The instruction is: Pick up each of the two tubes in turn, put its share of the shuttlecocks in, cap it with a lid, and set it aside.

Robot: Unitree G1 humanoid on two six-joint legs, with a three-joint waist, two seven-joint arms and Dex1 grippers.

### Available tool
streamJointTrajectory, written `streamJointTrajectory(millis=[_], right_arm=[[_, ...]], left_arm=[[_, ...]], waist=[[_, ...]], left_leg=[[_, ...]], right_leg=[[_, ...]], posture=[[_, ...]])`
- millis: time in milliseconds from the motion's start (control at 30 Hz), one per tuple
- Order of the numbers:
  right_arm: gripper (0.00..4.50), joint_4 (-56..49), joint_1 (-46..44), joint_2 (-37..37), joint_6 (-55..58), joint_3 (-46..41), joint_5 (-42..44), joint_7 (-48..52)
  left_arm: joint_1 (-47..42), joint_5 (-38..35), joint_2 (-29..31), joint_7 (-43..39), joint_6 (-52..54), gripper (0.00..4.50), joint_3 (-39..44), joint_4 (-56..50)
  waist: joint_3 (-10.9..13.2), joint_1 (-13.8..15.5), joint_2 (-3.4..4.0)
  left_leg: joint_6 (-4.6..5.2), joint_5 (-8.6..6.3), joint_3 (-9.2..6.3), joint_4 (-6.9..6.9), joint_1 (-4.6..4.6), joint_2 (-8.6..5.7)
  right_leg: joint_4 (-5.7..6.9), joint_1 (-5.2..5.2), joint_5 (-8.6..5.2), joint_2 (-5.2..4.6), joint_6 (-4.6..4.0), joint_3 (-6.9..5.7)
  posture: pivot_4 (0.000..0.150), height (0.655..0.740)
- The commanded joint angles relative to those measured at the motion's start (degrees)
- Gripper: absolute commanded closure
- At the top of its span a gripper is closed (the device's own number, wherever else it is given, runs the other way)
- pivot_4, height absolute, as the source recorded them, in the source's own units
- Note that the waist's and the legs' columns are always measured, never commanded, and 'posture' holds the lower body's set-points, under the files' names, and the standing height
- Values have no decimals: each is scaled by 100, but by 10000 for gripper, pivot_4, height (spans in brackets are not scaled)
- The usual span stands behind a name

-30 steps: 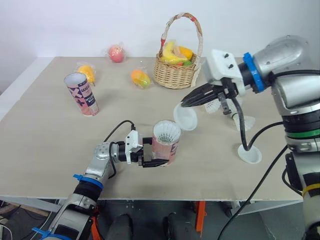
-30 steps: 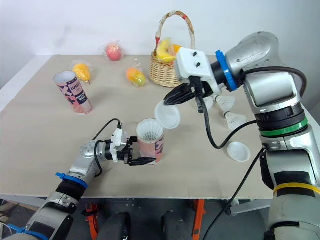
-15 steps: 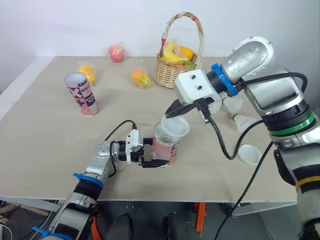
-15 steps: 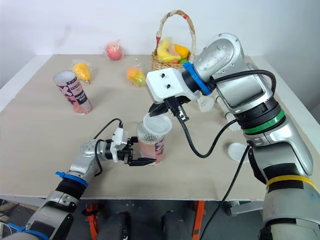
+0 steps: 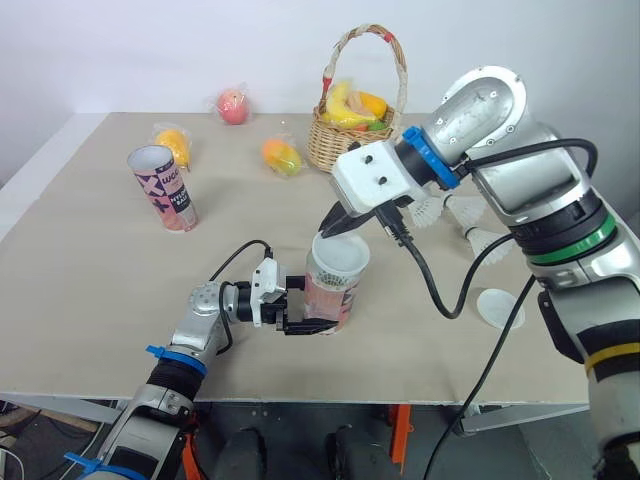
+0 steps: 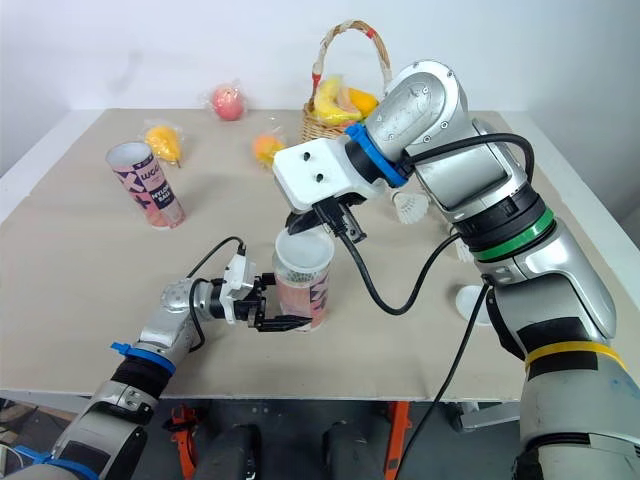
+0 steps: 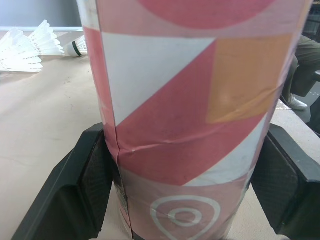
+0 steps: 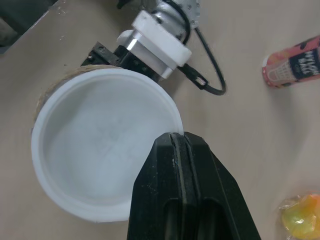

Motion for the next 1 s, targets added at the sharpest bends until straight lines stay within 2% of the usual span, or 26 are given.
streamJointTrajectory(millis=[33,367,667,1000], right_arm=[[44098,-135,-215,22,-45,-45,113,234],[44098,-168,-312,179,37,-85,187,234],[44098,-258,-86,-257,-489,471,19,234],[44098,-65,-25,-129,-1075,598,-204,234]], left_arm=[[82,232,95,-2,90,8894,-80,307],[95,226,98,6,89,8894,-46,332],[113,223,123,29,97,8894,-25,318],[164,199,151,50,146,8894,-8,242]], waist=[[0,0,0],[0,0,0],[0,0,-1],[-2,1,-3]], left_leg=[[0,0,0,0,0,0],[0,0,-1,0,0,1],[0,0,-2,-1,0,1],[-2,-3,-2,-5,0,1]], right_leg=[[0,0,0,0,0,0],[0,-1,1,1,-1,-1],[0,0,-1,0,-3,-3],[-1,1,-8,-1,-3,-3]], posture=[[1500,7400],[1500,7400],[1500,7400],[1500,7400]])
